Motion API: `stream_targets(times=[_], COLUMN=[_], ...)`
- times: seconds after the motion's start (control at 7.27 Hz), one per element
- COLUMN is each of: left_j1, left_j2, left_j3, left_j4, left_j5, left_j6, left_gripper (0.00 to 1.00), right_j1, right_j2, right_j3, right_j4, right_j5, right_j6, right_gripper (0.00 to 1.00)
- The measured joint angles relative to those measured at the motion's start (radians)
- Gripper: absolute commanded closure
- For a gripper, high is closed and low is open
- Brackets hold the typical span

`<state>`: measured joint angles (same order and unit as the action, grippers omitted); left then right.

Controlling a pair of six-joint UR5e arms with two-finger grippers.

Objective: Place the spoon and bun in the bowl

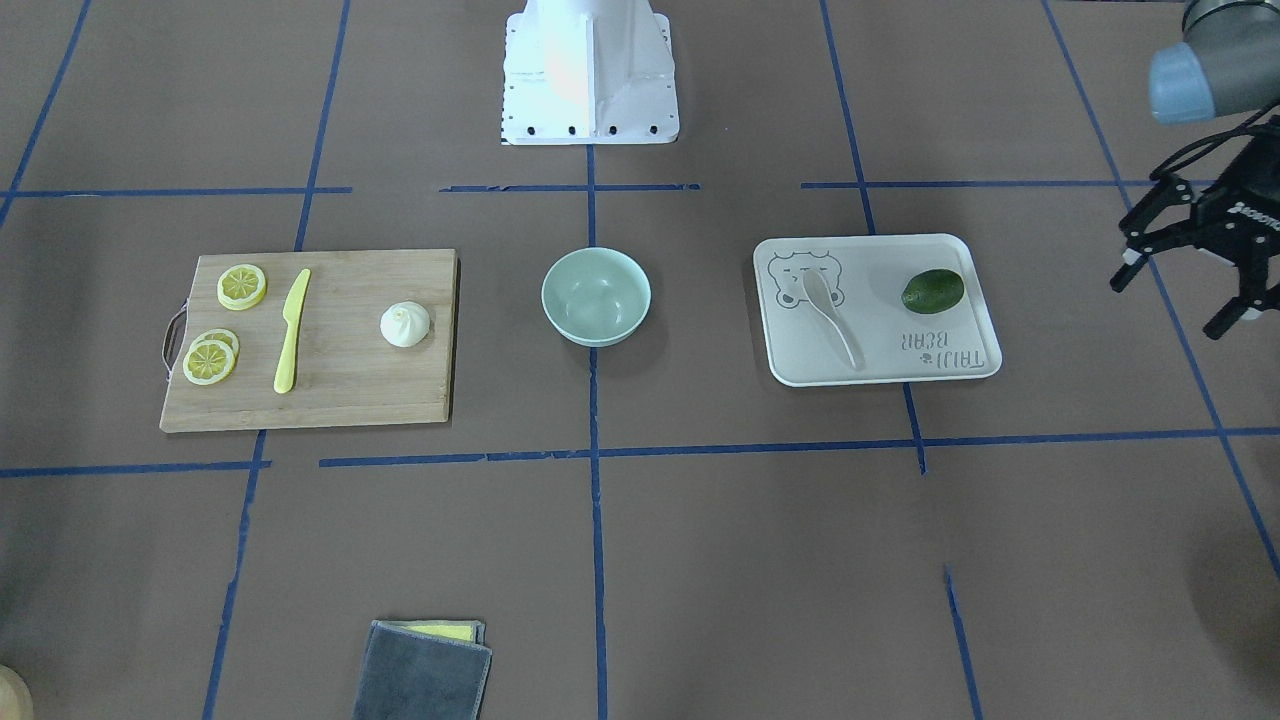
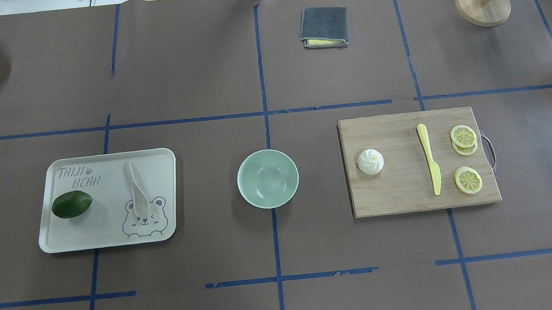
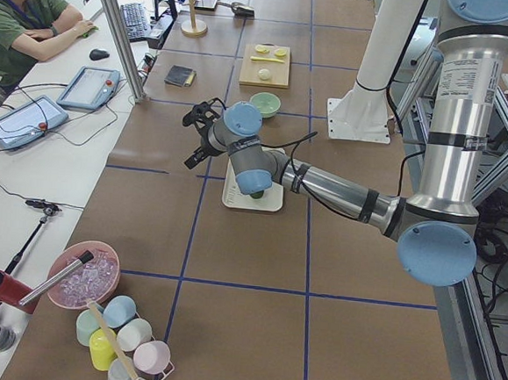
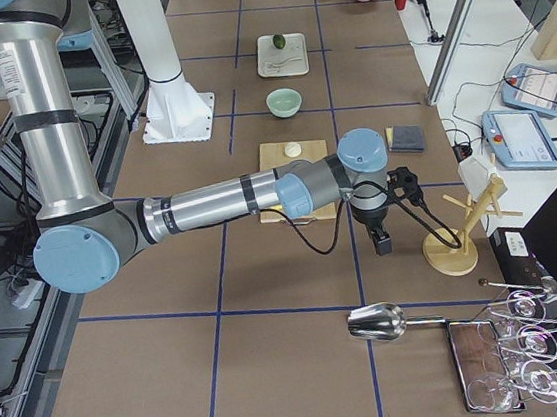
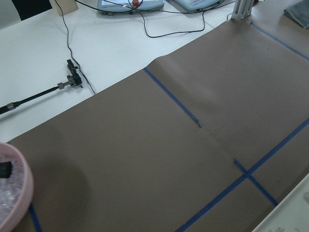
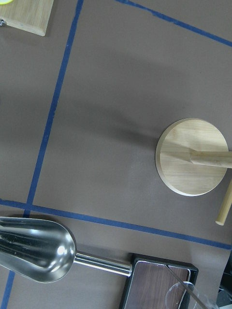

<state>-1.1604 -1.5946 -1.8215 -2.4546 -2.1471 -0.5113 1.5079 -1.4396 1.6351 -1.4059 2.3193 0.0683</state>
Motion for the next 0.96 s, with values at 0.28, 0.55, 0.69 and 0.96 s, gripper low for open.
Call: stream_targets(times=[0.28,0.55,0.69,0.96], left_j1=[0.185,0.348,0.445,0.593], left_j2=[-0.002,-0.038,-0.065,-0.123], left_j3=[-0.054,-0.087,-0.088,-0.055], left_j4=[0.066,0.267,0.353,0.441], left_j5=[0.129,0.298,0.411,0.568], left_j6=[-0.209,-0.396,-0.546,-0.776], left_gripper=[0.0,0.0,0.06,0.19], right_j1=[0.0,0.0,0.0,0.0], right_j2=[-0.003,-0.005,-0.005,-0.005], right_j3=[0.0,-0.002,-0.003,-0.004], right_j4=[0.001,0.001,0.001,0.001], right_j5=[0.0,0.0,0.0,0.0], right_j6=[-0.001,-0.001,-0.001,-0.001], right_gripper=[0.0,0.0,0.0,0.0])
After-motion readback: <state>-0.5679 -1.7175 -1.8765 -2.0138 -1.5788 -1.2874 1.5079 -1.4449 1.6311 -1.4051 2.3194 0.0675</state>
